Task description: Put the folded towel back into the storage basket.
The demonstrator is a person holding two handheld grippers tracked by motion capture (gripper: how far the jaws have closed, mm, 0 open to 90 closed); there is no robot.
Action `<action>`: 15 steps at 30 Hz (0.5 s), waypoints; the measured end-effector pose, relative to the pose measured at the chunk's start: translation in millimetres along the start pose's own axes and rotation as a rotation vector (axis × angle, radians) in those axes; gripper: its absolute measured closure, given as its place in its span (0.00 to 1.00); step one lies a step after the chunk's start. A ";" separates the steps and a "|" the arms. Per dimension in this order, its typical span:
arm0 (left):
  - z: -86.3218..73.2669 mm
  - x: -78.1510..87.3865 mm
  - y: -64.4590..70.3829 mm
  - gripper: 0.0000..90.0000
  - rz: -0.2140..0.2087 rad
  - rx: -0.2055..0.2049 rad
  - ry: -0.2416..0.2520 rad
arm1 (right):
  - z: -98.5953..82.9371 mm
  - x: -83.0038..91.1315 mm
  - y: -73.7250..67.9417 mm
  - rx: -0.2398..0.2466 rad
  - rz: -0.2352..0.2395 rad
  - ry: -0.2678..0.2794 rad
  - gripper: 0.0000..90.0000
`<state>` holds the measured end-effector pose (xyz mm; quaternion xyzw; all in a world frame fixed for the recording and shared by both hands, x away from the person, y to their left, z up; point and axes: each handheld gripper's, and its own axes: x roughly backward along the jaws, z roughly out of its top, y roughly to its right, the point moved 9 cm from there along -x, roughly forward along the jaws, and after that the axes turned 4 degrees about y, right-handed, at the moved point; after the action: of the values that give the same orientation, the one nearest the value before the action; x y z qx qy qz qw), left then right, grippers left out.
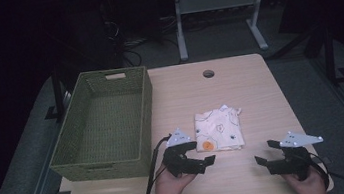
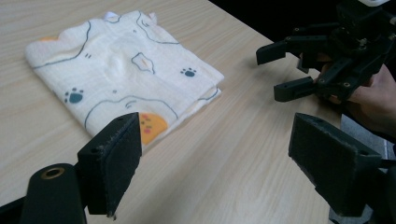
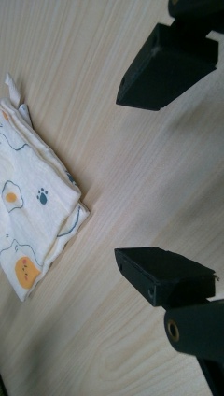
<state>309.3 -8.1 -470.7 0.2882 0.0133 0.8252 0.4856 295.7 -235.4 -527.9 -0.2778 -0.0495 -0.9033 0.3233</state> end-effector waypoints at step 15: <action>22.3 -22.2 -10.9 0.20 0.016 -0.008 -0.054 | 3.4 3.8 0.9 0.001 -0.001 0.020 0.24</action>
<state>336.8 -26.0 -465.7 0.3086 -0.0055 0.8209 0.4805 295.4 -237.4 -523.2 -0.2686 -0.0468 -0.9061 0.3235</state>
